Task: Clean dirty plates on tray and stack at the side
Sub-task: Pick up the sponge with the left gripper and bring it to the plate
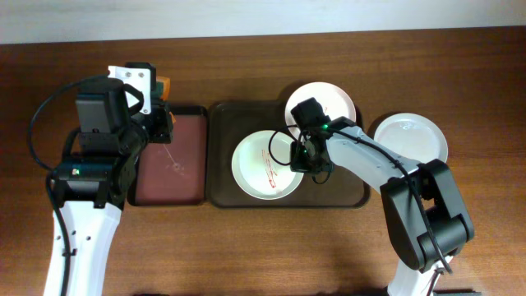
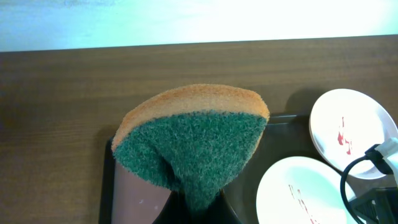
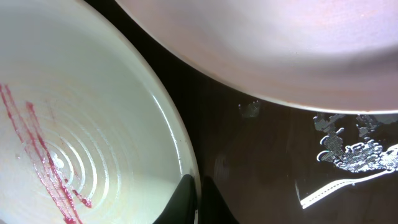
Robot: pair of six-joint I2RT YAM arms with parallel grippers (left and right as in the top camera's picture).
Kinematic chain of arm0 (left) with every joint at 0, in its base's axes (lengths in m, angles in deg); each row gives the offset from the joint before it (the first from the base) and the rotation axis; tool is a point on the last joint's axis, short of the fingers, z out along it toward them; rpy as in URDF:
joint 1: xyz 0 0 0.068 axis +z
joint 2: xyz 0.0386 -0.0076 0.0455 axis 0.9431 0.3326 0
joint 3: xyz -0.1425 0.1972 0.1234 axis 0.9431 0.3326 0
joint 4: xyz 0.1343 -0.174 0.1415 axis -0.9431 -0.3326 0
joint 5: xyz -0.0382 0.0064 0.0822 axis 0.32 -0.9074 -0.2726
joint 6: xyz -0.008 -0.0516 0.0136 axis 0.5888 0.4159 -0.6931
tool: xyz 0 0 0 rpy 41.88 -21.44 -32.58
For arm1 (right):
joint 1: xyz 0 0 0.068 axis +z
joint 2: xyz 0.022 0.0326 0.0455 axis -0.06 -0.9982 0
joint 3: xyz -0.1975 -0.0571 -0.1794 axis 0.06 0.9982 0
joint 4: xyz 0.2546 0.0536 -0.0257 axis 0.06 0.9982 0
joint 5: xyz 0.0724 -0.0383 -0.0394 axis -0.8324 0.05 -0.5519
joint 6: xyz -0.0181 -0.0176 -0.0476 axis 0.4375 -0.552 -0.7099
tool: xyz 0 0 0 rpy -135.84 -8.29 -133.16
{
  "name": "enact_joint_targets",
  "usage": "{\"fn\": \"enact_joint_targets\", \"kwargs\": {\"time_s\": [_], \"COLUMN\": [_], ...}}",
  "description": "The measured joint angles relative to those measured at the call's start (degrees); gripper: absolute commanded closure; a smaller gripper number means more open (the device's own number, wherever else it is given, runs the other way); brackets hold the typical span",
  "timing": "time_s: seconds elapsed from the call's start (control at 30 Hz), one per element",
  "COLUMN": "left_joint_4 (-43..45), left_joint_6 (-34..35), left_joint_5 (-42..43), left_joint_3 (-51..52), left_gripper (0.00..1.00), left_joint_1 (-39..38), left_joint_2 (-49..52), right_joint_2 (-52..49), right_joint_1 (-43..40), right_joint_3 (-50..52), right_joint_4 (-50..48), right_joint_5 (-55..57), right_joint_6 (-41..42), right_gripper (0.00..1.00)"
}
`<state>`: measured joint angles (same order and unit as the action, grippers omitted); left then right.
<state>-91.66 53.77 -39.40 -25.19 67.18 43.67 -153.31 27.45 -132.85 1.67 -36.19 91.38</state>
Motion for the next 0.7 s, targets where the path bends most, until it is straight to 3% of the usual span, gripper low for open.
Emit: {"fn": "enact_joint_targets", "kwargs": {"time_s": [0.47, 0.7], "left_joint_4": [-0.2, -6.8], "left_joint_6": [0.0, 0.0], "left_joint_5": [-1.6, -1.9], "left_joint_3": [0.0, -0.2], "left_gripper": [1.00, 1.00], "left_joint_1": [0.0, 0.0], "left_joint_2": [0.5, 17.0], "right_joint_2": [0.0, 0.0], "right_joint_1": [0.0, 0.0], "right_joint_3": [0.0, 0.0], "right_joint_4": [0.0, 0.0], "right_joint_5": [0.0, 0.0], "right_joint_6": [0.0, 0.0], "right_gripper": [0.96, 0.96]}}
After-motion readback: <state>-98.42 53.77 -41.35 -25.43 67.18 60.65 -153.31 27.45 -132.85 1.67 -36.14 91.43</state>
